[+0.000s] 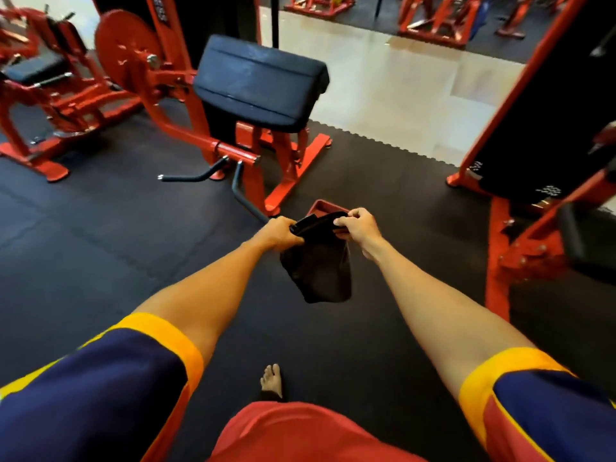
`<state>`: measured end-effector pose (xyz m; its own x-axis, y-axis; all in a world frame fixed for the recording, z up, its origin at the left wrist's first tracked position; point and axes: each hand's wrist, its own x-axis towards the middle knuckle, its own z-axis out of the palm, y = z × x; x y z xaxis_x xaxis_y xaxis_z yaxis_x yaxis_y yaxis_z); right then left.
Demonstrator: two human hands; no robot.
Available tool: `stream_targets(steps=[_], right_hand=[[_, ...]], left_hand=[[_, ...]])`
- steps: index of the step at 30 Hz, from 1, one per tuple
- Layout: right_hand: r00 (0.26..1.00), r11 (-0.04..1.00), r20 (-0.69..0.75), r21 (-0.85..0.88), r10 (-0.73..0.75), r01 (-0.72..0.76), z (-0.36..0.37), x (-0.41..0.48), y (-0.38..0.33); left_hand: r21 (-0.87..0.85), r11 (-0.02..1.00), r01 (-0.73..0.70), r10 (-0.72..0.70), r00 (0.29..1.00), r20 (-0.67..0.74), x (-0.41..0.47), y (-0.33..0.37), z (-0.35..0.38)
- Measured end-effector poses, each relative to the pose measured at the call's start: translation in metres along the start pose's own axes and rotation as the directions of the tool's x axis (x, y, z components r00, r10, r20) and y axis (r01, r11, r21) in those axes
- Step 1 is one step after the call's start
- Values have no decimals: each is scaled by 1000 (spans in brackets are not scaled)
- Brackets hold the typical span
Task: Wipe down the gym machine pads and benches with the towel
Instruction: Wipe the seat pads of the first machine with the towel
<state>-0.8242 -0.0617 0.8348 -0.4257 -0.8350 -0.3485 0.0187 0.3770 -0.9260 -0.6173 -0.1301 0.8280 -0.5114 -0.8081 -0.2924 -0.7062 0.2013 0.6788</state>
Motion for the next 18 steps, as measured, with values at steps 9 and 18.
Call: stream_targets(steps=[9,18], right_hand=[[961,999,-273,-17,-45,42,-142,72,-26],[977,971,-114,178,180,-159,-234,170,-19]], left_hand=[[-690,694,205,118,913,390,86,78,60],[-773,587,239,70,937,343,221,194,81]])
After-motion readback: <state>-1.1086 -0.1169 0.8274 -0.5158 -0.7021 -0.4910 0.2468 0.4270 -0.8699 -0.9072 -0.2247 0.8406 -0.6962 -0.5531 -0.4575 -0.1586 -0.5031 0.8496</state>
